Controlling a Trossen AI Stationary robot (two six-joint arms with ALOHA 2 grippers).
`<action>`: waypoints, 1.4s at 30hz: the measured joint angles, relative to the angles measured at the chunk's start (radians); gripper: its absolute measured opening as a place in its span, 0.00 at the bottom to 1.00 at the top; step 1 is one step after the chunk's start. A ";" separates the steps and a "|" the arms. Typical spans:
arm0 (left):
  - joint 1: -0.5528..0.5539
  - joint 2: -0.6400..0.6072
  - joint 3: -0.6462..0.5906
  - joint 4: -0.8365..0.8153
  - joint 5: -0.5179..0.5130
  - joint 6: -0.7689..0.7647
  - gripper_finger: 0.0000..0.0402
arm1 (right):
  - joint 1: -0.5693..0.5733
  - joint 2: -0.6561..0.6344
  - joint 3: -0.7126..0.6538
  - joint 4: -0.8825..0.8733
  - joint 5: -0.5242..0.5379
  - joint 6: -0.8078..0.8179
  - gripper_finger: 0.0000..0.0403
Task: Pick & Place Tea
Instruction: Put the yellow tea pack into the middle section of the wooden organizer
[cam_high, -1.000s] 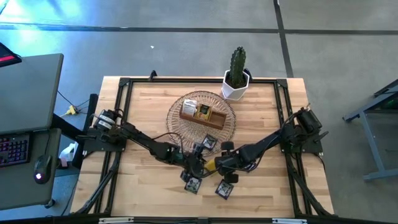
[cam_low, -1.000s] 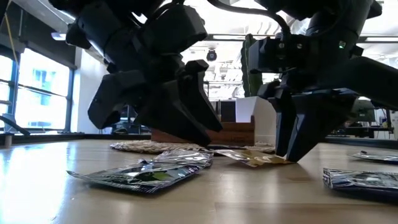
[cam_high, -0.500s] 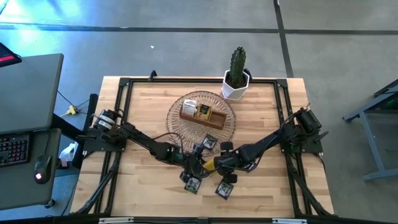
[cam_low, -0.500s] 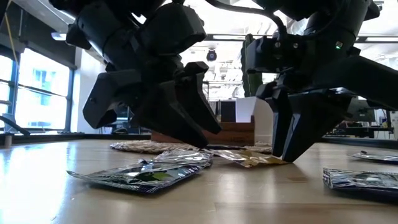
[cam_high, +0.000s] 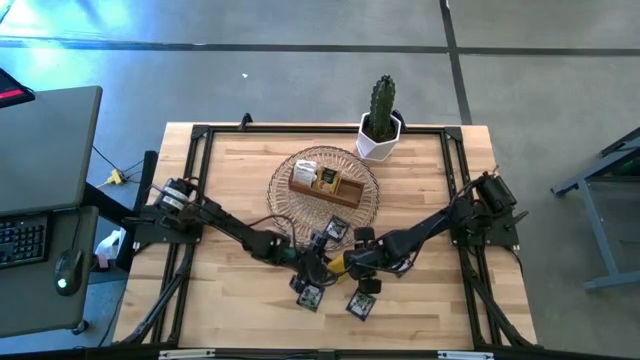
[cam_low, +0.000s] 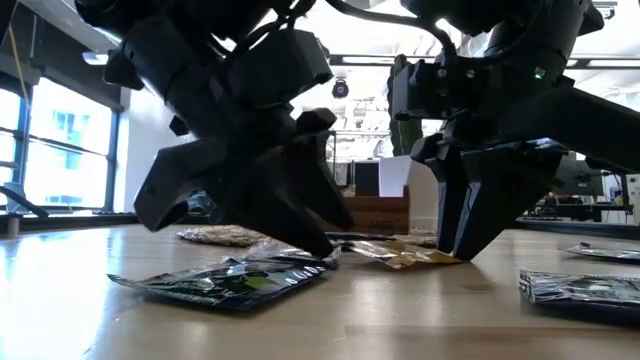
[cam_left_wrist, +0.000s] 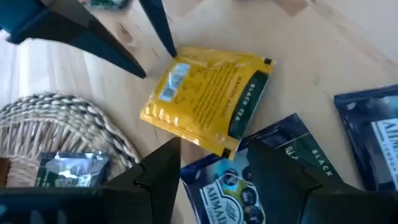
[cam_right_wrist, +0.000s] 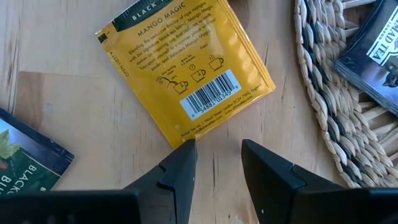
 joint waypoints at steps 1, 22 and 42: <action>0.000 0.001 0.000 0.000 -0.012 0.000 0.46 | 0.000 0.000 0.000 0.001 0.000 0.000 0.32; 0.007 0.041 0.039 0.059 -0.087 0.053 0.39 | -0.002 0.001 0.000 0.069 -0.009 -0.026 0.32; 0.006 0.032 0.046 0.049 -0.225 -0.003 0.01 | 0.038 -0.115 0.001 -0.067 0.132 -0.055 0.36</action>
